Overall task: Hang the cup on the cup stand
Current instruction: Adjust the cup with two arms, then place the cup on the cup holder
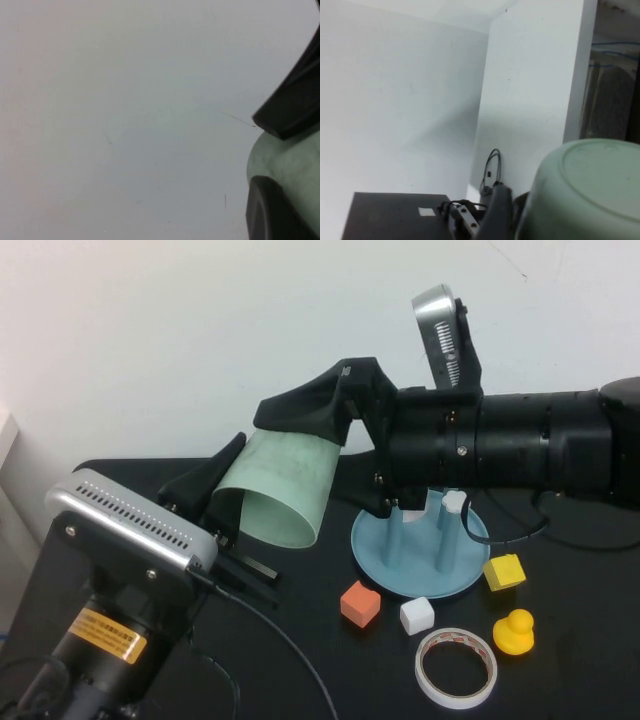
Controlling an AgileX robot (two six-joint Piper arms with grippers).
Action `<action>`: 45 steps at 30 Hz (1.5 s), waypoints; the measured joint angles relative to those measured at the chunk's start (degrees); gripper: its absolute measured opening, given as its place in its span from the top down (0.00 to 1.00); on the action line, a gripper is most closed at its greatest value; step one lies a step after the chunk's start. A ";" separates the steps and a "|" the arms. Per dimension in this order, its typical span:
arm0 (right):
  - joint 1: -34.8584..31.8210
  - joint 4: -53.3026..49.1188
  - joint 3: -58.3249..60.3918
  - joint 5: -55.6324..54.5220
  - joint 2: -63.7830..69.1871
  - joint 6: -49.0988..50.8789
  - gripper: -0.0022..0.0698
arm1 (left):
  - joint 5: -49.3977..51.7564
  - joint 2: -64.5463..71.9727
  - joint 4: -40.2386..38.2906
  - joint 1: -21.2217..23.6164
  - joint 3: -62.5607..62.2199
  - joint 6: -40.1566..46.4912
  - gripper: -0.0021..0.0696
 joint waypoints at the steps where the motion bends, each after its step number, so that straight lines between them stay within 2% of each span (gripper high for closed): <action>1: 0.00 0.00 0.00 0.00 0.00 -0.91 0.07 | 0.00 0.00 -0.10 0.00 -0.10 0.00 0.95; 3: 0.00 0.00 0.00 -0.13 0.00 -2.36 0.16 | -0.16 0.00 -0.21 0.00 -0.10 0.00 0.95; 12: 0.00 0.62 -0.12 -0.13 0.00 -7.99 0.15 | 0.05 0.00 -0.92 0.00 -0.10 -1.50 0.93; 15: 0.00 0.75 -0.61 -0.73 0.00 -11.32 0.15 | 0.65 0.13 -0.81 0.00 -0.10 -2.57 0.84; 22: -2.42 0.84 -4.82 -0.80 0.00 -23.74 0.15 | 2.26 -0.12 -0.12 0.00 -0.10 -3.40 0.49; 28: -4.99 0.97 -6.94 -0.80 -1.16 -35.15 0.15 | 2.99 -4.49 -0.42 -0.10 -0.10 -4.10 0.43; 31: -6.20 1.11 -6.94 -0.57 -1.54 -41.55 0.15 | 4.31 -8.98 -3.12 -0.10 -0.10 -4.63 0.45; 33: -7.12 1.11 -6.94 0.12 -1.54 -45.20 0.15 | 8.48 -12.91 -6.96 -0.10 0.14 -5.46 0.53; 35: -8.13 1.11 -6.94 0.95 -1.54 -48.11 0.15 | 13.66 -18.49 -12.67 -0.10 1.51 -5.69 0.70; 38: -9.43 1.11 -6.94 1.69 -1.54 -51.41 0.15 | 19.96 -28.81 -20.49 -0.10 4.97 -4.10 0.88; 41: -10.52 1.11 -6.94 1.72 -1.54 -54.88 0.15 | 27.17 -39.38 -23.46 -0.10 8.93 3.58 0.94; 45: -11.49 1.01 -6.94 1.56 -1.54 -56.45 0.15 | 38.13 -52.67 -26.04 -0.10 12.72 15.01 0.96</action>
